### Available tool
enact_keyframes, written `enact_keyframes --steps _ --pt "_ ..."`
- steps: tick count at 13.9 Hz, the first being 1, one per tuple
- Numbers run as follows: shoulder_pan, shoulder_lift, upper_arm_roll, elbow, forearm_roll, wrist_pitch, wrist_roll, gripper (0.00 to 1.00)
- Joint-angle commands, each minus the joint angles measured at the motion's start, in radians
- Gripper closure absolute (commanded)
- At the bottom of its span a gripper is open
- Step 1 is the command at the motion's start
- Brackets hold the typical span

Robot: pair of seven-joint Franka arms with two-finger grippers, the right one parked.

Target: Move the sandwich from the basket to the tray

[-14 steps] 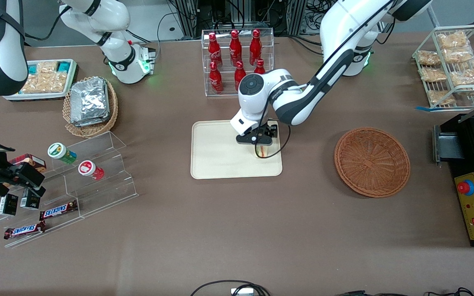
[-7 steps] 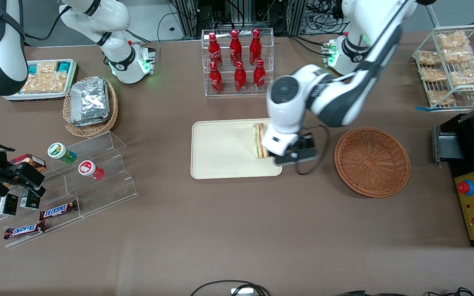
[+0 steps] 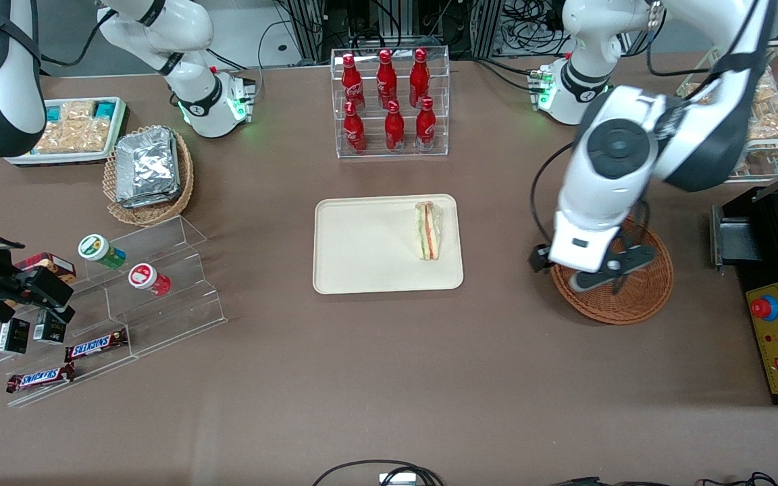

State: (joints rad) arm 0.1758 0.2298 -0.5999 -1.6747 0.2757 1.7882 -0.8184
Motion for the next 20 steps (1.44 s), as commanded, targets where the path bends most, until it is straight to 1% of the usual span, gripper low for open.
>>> enact_keyframes --steps 1,2,4,5,7,8,10,11,14,20 --pt "0.079 -0.044 -0.002 0.056 -0.064 -0.125 0.195 0.0" --pt "0.076 -0.075 0.044 0.055 -0.087 -0.153 0.279 0.0" --pt "-0.003 -0.136 0.216 0.047 -0.148 -0.187 0.442 0.0" --pt "-0.042 -0.162 0.306 0.041 -0.165 -0.213 0.532 0.0" --pt "-0.085 -0.205 0.414 0.041 -0.171 -0.254 0.669 0.0" --pt "-0.087 -0.224 0.442 0.042 -0.19 -0.262 0.726 0.0" --pt "-0.088 -0.25 0.474 0.044 -0.223 -0.265 0.8 0.0" --pt "-0.09 -0.257 0.474 0.044 -0.225 -0.265 0.808 0.0" --pt "-0.113 -0.267 0.47 0.059 -0.265 -0.267 0.809 0.0" --pt "-0.113 -0.27 0.448 0.059 -0.268 -0.267 0.811 0.0"
